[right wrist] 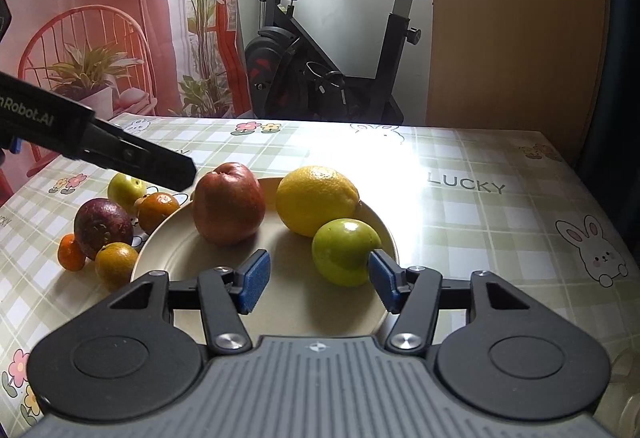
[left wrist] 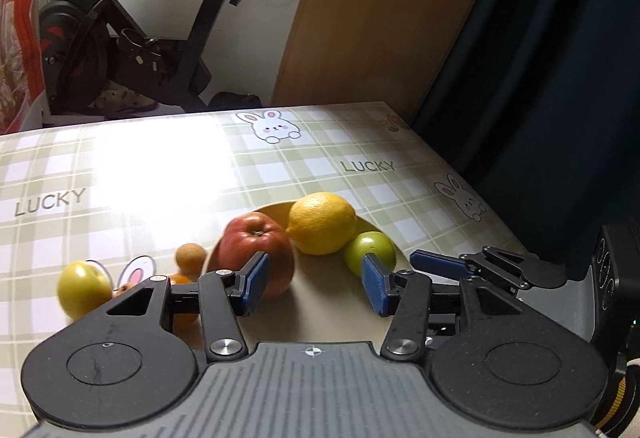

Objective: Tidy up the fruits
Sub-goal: 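Move the left tool to the dark red apple and close on it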

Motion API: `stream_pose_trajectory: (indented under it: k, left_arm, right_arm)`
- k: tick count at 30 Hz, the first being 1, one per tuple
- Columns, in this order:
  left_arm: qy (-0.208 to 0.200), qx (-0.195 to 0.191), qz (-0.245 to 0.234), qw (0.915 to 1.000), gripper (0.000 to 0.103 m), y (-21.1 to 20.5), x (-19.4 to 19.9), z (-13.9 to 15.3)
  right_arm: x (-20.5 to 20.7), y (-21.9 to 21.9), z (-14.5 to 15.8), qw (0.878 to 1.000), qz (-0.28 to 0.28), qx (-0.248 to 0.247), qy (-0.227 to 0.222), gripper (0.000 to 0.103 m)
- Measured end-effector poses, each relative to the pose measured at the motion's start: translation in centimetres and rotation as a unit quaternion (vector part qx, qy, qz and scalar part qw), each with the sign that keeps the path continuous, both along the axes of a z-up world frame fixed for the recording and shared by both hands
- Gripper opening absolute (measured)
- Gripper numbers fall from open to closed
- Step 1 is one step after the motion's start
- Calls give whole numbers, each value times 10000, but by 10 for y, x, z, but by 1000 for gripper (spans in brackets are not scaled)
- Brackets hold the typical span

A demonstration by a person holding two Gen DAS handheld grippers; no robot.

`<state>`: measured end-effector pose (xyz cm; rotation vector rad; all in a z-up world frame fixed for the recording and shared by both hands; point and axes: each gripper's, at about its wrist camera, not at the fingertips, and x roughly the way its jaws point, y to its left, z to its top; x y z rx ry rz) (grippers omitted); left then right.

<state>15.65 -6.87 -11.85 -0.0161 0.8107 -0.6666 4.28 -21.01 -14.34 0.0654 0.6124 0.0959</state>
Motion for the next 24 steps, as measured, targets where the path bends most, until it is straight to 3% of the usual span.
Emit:
stream_pose_trajectory:
  k: [12, 24]
  left_arm:
    - [-228, 67, 802, 9965, 54, 107, -10, 21]
    - [-249, 112, 1043, 9942, 54, 146, -17, 18]
  right_arm:
    - [-3, 57, 21, 9977, 638, -14, -219, 58]
    - [14, 126, 16, 9901, 1386, -166, -170, 63]
